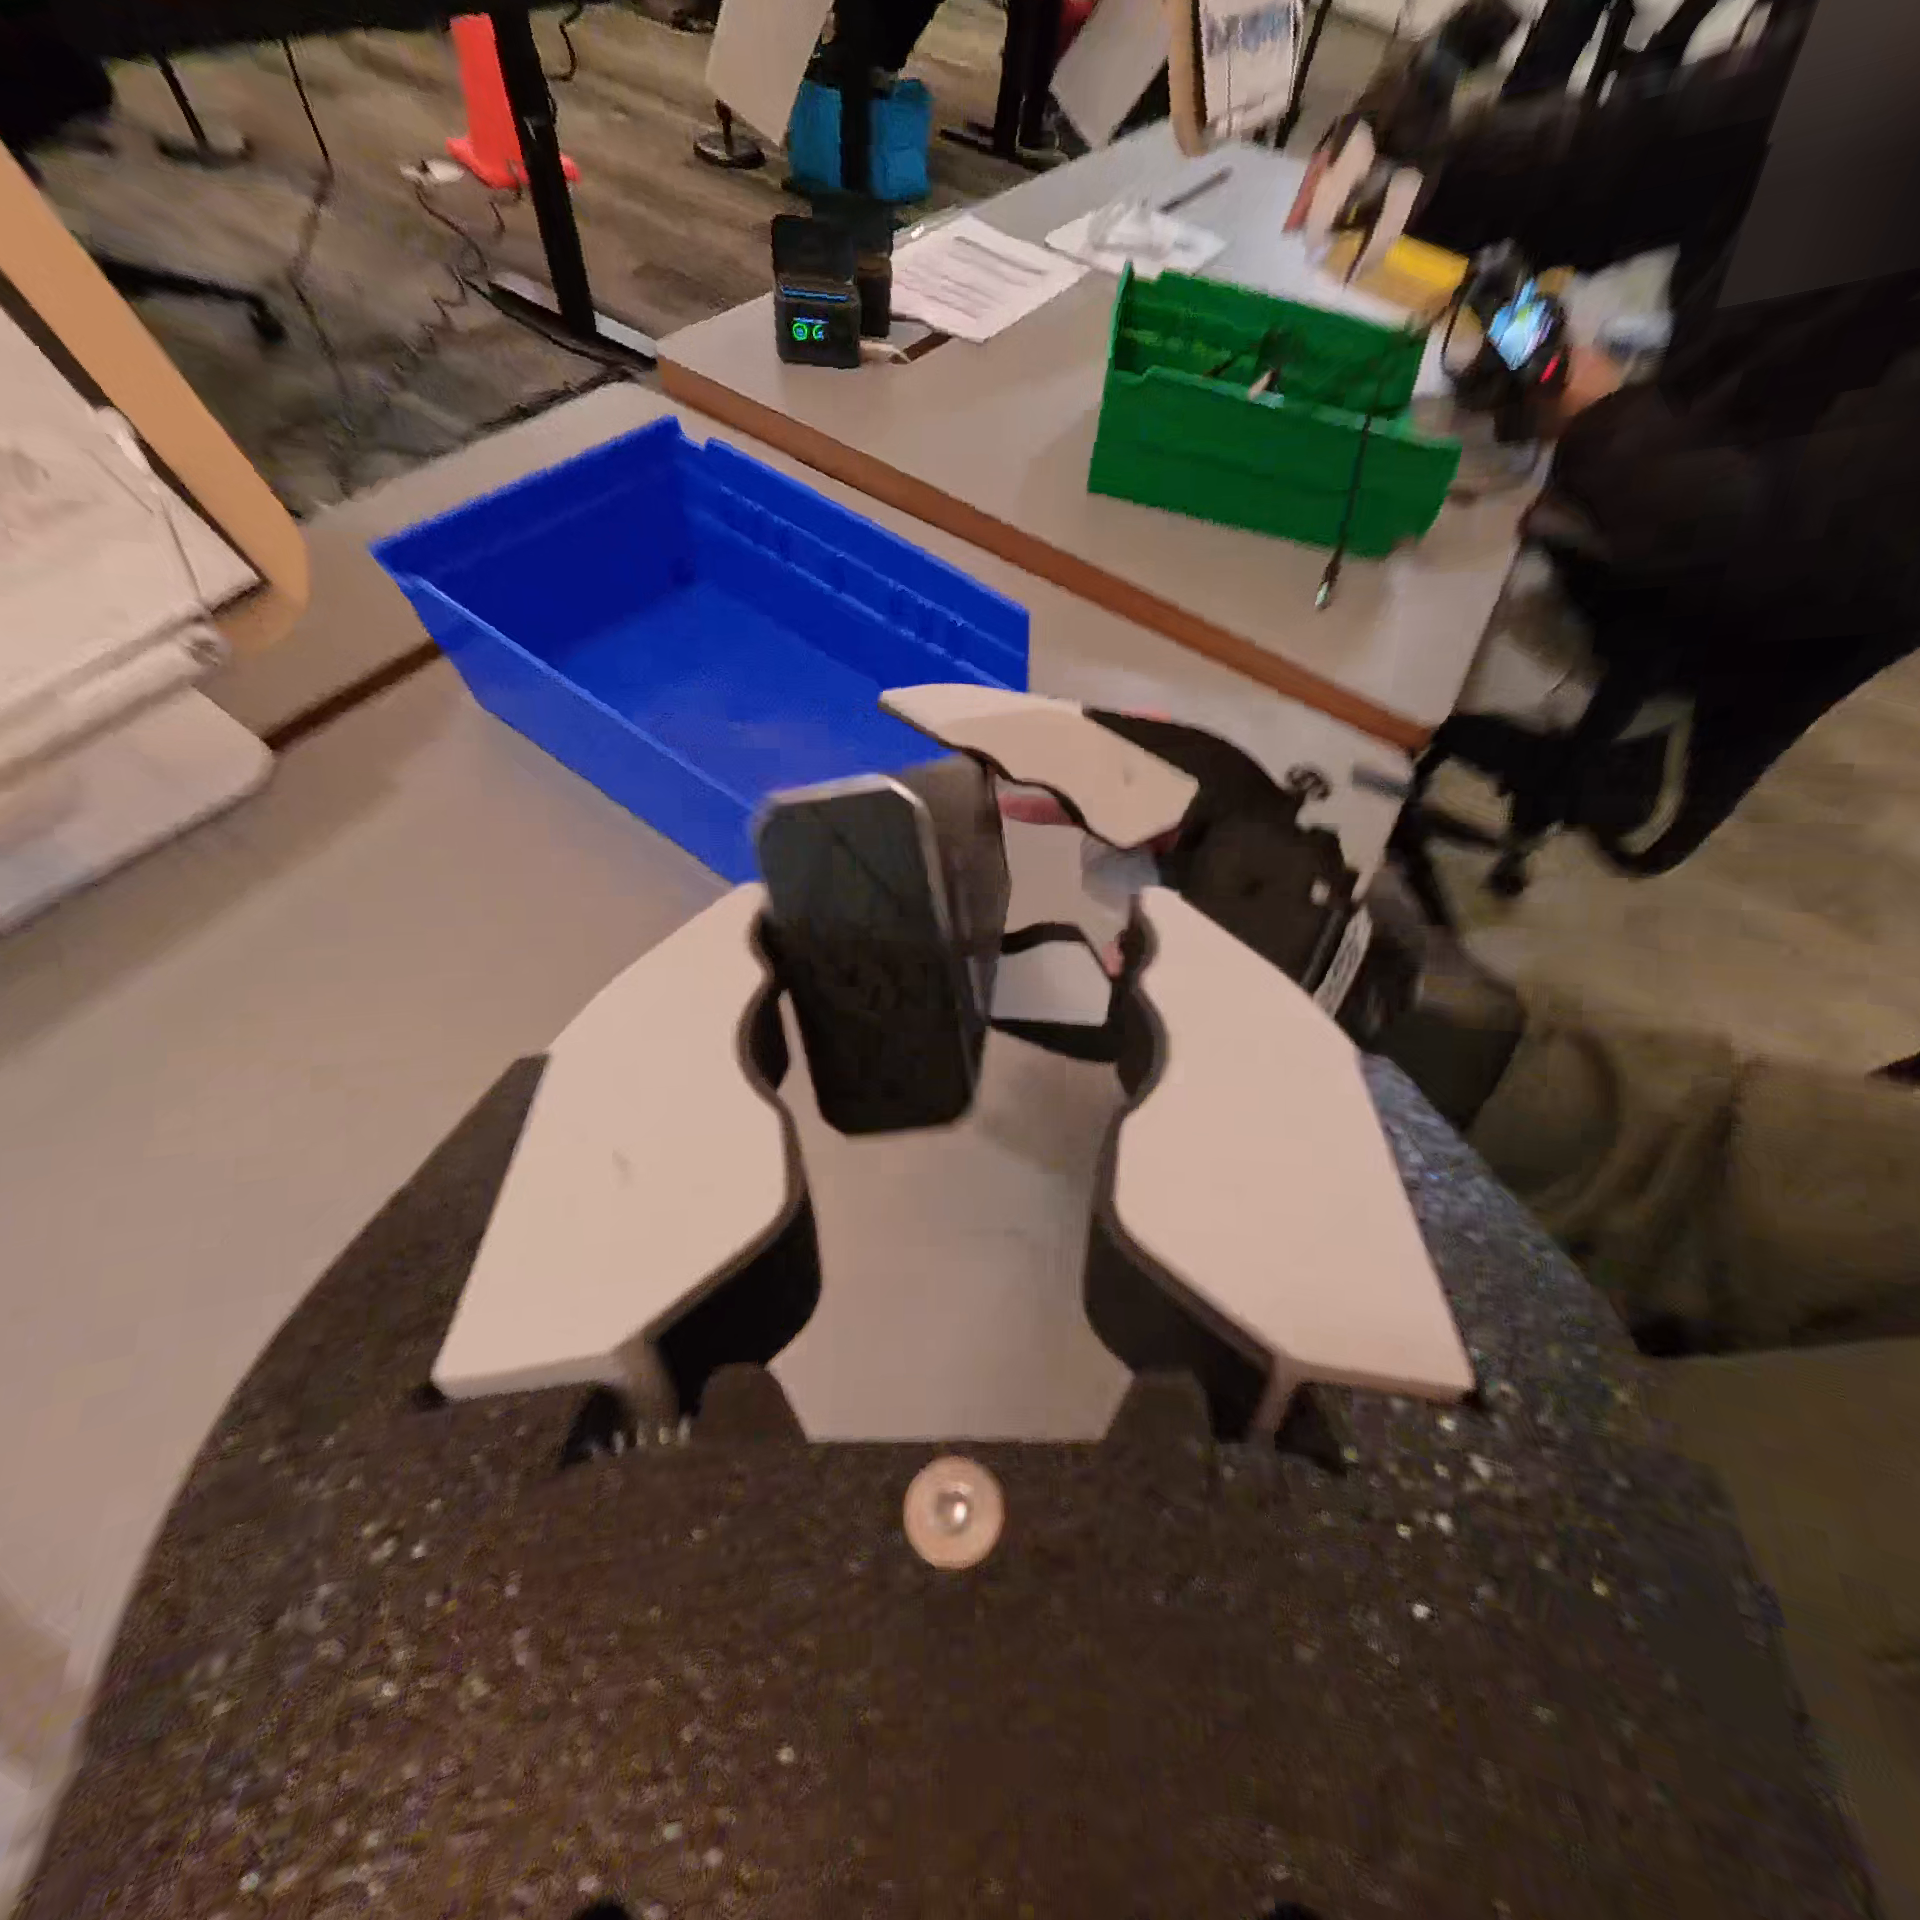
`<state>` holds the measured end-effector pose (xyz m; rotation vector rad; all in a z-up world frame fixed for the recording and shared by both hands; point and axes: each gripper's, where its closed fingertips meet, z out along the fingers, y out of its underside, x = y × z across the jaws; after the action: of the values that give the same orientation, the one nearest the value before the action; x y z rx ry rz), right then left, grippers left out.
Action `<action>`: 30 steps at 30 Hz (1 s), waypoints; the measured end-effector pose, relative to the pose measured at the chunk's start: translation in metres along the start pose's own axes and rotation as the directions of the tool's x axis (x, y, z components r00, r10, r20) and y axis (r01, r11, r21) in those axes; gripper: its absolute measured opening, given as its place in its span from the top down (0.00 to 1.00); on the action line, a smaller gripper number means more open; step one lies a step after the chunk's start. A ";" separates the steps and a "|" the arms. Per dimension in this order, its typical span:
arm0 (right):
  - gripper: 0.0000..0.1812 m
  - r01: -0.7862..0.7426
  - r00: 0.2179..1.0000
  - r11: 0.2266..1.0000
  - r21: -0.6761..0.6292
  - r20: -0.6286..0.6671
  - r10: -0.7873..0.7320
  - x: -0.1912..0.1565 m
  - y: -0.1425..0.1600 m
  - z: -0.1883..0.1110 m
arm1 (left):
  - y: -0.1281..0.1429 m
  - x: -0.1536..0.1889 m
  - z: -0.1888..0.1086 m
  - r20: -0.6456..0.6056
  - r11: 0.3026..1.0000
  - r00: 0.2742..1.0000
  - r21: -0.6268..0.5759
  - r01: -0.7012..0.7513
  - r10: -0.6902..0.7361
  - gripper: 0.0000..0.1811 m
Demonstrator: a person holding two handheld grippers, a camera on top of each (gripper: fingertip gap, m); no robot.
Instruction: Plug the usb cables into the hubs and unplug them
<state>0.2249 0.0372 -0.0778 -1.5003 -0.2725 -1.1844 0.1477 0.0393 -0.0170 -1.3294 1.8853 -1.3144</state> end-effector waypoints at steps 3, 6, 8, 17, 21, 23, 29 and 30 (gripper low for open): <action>0.64 0.079 0.997 0.997 -0.020 -0.011 -0.079 0.000 0.002 0.000 | 0.006 -0.011 0.003 -0.041 0.999 0.999 0.025 0.033 -0.032 0.84; 0.66 0.095 0.995 0.995 -0.004 -0.007 -0.095 -0.005 0.006 0.003 | 0.016 -0.018 0.006 -0.064 0.999 0.997 0.037 -0.031 0.034 0.84; 0.65 -0.019 0.999 1.000 0.010 0.029 0.018 -0.011 0.008 0.006 | 0.017 -0.020 0.007 -0.042 0.988 0.989 0.063 -0.141 0.144 0.85; 0.42 -0.947 -0.007 0.191 -0.259 0.609 0.793 -0.048 -0.011 0.001 | -0.011 -0.011 -0.007 0.194 0.497 0.471 -0.120 -0.859 0.860 0.85; 0.62 -0.781 -0.607 -0.423 -0.460 0.719 0.340 -0.001 -0.038 -0.021 | -0.002 0.007 -0.005 0.165 0.480 0.497 0.135 -0.867 0.852 0.85; 0.57 -0.762 -0.627 -0.451 -0.465 0.701 0.338 -0.003 -0.044 -0.020 | 0.007 0.008 -0.001 0.208 0.459 0.495 0.199 -0.866 0.844 0.85; 0.56 -0.787 -0.606 -0.494 -0.369 0.612 0.508 -0.009 -0.040 -0.006 | 0.040 0.004 0.019 0.248 0.498 0.559 0.268 -0.825 0.791 0.85; 0.57 -0.789 -0.607 -0.481 -0.382 0.609 0.511 -0.011 -0.038 -0.006 | 0.042 0.001 0.021 0.247 0.510 0.570 0.269 -0.817 0.784 0.85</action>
<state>0.1893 0.0497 -0.0642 -0.8571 0.4260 1.1241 0.1451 0.0322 -0.0635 -0.1960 1.7147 -0.9637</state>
